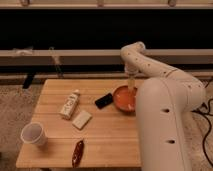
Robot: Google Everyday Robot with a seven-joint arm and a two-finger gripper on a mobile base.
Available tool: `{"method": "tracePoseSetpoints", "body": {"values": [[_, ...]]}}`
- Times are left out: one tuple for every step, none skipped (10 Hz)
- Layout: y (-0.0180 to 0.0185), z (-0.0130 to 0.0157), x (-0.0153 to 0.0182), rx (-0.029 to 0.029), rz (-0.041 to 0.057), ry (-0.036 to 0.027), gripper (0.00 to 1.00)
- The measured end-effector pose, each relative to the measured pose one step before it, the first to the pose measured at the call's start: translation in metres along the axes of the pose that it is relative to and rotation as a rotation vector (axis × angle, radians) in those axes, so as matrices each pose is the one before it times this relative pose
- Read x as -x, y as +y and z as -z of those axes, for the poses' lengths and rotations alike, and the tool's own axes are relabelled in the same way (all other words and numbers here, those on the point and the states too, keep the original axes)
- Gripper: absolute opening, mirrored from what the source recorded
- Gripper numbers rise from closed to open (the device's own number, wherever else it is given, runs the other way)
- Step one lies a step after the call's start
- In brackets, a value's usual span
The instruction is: Place the pepper in the ceramic cup
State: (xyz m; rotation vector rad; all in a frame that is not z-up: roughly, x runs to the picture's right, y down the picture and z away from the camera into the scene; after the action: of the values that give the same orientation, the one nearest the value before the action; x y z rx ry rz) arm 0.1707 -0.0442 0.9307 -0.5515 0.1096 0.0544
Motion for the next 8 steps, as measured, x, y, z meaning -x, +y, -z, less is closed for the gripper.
{"method": "tracePoseSetpoints", "body": {"values": [[0.00154,0.00207,0.00057,-0.0045,0.01751,-0.00481,0.8],[0.00298,0.00406,0.00137,-0.01071,0.03014,-0.00853,0.8],[0.00839,0.005,0.00218,-0.00999,0.03887,-0.00702,0.8],[0.01242,0.00594,0.0057,-0.00849,0.04085,-0.00912,0.8],[0.01995,0.00719,0.00814,-0.00653,0.04919,-0.00678,0.8],[0.01998,0.00589,0.01047,-0.00416,0.04453,-0.00706,0.8],[0.02174,0.00507,0.01245,0.0007,0.04824,-0.0055,0.8],[0.01964,0.00239,0.01431,0.00495,0.04941,-0.00583,0.8]]}}
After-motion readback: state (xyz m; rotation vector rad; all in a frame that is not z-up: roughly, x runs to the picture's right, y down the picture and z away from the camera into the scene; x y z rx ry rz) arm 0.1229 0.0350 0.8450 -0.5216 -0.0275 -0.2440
